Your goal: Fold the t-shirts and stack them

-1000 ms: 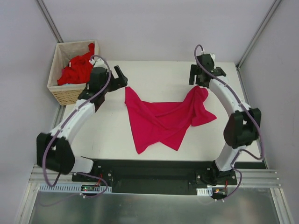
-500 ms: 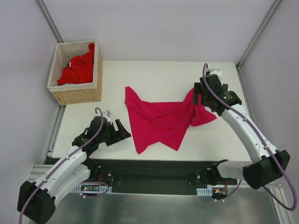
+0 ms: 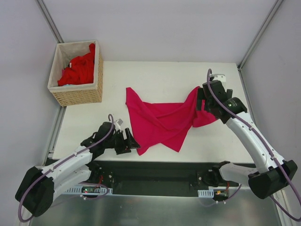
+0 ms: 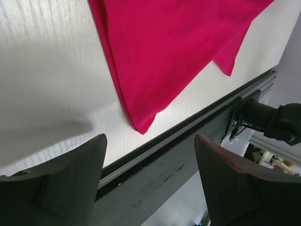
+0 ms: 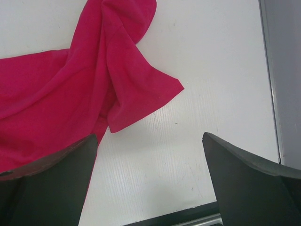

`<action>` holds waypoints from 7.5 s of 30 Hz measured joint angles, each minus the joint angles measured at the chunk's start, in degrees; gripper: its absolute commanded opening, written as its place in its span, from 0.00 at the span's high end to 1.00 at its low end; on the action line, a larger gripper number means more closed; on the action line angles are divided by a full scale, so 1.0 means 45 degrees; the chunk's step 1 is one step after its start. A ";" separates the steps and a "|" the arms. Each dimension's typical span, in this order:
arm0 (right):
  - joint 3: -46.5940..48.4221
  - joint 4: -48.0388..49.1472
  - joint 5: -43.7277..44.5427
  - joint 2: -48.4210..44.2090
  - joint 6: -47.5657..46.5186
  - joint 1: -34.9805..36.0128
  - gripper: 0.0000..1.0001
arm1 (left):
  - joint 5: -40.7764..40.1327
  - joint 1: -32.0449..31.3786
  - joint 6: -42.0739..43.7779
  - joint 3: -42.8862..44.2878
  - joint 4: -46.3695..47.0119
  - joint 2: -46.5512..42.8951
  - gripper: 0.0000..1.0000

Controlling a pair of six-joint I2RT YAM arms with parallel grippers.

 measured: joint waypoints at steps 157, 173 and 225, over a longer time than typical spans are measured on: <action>-0.5639 0.6426 -1.1259 0.4891 0.2647 -0.9160 0.64 | 0.0622 0.4129 0.1404 0.1336 -0.0860 0.0491 1.00; -0.5178 0.6581 -1.1249 0.5561 0.2856 -0.8412 0.88 | 0.0602 0.4129 0.1447 0.1336 -0.1268 0.0427 1.00; 0.5013 0.2623 -1.1953 -0.1919 0.1957 -0.6931 1.00 | 0.1491 0.4133 0.4507 1.2721 -0.2919 0.0136 1.00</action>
